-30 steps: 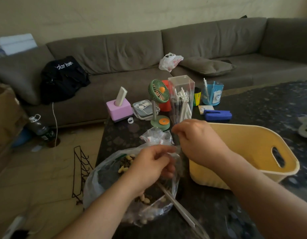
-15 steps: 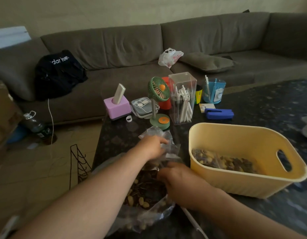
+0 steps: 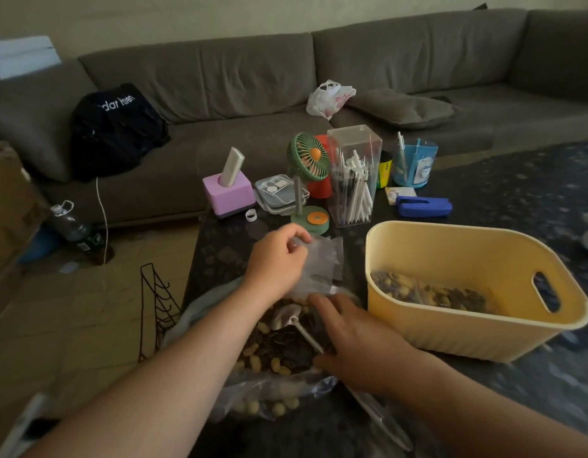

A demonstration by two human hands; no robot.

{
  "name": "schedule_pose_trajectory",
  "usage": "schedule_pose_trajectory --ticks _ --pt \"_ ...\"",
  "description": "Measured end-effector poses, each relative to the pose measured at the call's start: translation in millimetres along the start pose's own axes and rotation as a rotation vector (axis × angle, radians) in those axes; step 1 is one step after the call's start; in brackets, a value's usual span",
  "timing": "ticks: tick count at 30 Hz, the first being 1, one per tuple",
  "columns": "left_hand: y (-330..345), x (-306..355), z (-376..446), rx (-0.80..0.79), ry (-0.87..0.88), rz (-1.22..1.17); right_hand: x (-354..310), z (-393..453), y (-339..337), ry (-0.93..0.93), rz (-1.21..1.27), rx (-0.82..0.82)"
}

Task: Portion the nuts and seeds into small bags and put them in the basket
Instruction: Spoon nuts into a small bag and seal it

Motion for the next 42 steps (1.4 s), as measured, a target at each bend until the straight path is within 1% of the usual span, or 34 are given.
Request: schedule_pose_trajectory --ticks 4,6,7,9,11,13,15,17,19,21,23,25,27,30,32,34,37,39,40,42 --pt "-13 -15 -28 0.032 0.020 -0.060 4 -5 6 0.065 -0.125 -0.114" --pt "-21 -28 -40 0.068 0.006 -0.160 3 -8 12 0.084 -0.192 -0.162" --pt "-23 -35 -48 0.078 -0.016 -0.249 3 -10 14 0.097 -0.205 -0.168" --pt "-25 -46 -66 0.075 -0.053 -0.428 2 -13 16 0.125 -0.199 -0.164" --pt "-26 -53 -80 0.055 -0.075 -0.480 4 -17 11 0.154 -0.112 -0.138" --pt "-26 -57 -91 0.030 -0.110 -0.521 2 -21 -1 0.165 -0.049 -0.090" --pt "-23 -56 -101 0.007 -0.169 -0.677 -8 -24 -18 0.127 -0.052 0.011" --pt "-21 -51 -109 -0.016 -0.208 -0.807 -28 -25 -35 0.024 -0.005 0.146" --pt "-19 -47 -113 -0.034 -0.215 -0.860 -46 -24 -47 -0.089 0.088 0.276" --pt "-19 -47 -117 -0.065 -0.237 -0.972 -61 -22 -57 -0.199 0.131 0.387" --pt "-15 -48 -122 -0.129 -0.295 -1.137 -74 -17 -59 -0.283 0.092 0.448" --pt "-9 -48 -128 -0.221 -0.363 -1.255 -82 -12 -58 -0.322 0.005 0.500" --pt "-5 -52 -134 -0.288 -0.423 -1.235 -89 -11 -61 -0.339 -0.033 0.572" --pt "-5 -58 -140 -0.324 -0.477 -1.218 -93 -13 -71 -0.358 0.040 0.681" --pt "-7 -60 -141 -0.309 -0.481 -1.252 -88 -10 -74 -0.301 0.139 0.685" --pt "-12 -62 -141 -0.265 -0.463 -1.284 -80 -4 -75 -0.212 0.287 0.660" --pt "-18 -51 -142 -0.261 -0.371 -1.240 -74 -1 -74 -0.125 0.423 0.620" --pt "-22 -44 -143 -0.246 -0.303 -1.104 -71 1 -72 -0.087 0.456 0.600" --pt "-26 -45 -142 -0.208 -0.272 -0.967 -67 3 -70 -0.056 0.481 0.588" --pt "-40 -50 -137 -0.087 -0.179 -0.560 -58 8 -66 0.014 0.543 0.547"
Point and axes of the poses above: each hand's wrist, its own z-axis towards the middle knuckle, its own y-axis out of the palm, x = y × z, the point moved 9 cm from there along z, towards the middle knuckle, and after that the axes turned 9 degrees about -x, right-handed, at the moved point
